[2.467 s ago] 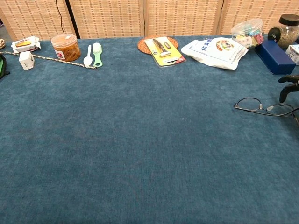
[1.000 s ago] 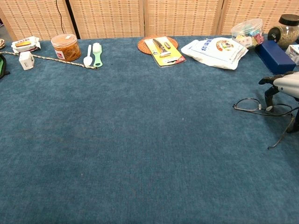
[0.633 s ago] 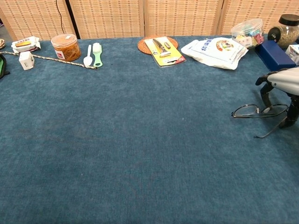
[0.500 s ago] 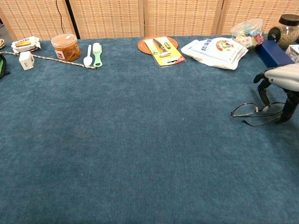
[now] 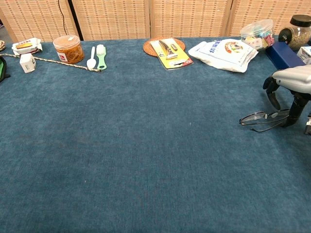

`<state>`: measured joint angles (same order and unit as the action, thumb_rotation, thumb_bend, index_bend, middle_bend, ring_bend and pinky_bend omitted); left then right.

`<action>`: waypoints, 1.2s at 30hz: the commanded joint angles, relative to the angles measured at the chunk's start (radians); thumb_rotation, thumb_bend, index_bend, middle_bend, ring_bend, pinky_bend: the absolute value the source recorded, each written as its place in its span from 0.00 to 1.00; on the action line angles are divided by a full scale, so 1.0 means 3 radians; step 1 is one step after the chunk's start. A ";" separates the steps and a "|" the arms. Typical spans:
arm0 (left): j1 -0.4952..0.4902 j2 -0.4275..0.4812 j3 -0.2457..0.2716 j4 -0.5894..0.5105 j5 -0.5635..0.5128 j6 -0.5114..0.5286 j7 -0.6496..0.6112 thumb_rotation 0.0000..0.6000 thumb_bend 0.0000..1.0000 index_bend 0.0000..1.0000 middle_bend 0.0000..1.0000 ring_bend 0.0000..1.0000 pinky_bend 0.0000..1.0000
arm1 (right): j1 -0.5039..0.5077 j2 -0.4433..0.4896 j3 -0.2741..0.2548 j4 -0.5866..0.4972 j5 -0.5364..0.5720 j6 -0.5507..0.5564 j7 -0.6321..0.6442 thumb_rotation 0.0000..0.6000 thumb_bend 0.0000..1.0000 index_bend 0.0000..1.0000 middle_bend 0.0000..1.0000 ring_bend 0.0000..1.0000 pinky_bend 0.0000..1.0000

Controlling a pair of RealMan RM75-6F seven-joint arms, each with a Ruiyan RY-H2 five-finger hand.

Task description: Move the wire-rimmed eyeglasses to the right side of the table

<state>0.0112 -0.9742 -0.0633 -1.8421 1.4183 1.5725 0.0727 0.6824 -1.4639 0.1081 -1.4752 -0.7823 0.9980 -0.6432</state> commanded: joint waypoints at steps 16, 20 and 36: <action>-0.0008 -0.0010 0.0003 -0.0029 0.0030 -0.0008 0.0018 1.00 0.29 0.15 0.00 0.00 0.01 | -0.0110 0.0291 0.0096 -0.0322 -0.0103 0.0104 0.0317 1.00 0.00 0.52 0.15 0.00 0.00; -0.0006 -0.0013 0.0007 -0.0024 0.0032 -0.0011 0.0011 1.00 0.29 0.15 0.00 0.00 0.01 | -0.0148 0.0393 0.0113 -0.0494 -0.0240 0.0167 0.0419 1.00 0.00 0.49 0.14 0.00 0.00; 0.0024 -0.0001 0.0020 0.0047 -0.0024 -0.0026 -0.0055 1.00 0.29 0.15 0.00 0.00 0.01 | -0.0004 0.0233 0.0209 -0.0611 -0.0349 0.0221 0.0329 1.00 0.00 0.51 0.14 0.00 0.00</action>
<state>0.0177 -0.9744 -0.0583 -1.8299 1.4133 1.5666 0.0582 0.6736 -1.3850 0.1677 -1.6575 -0.8929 1.0677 -0.5345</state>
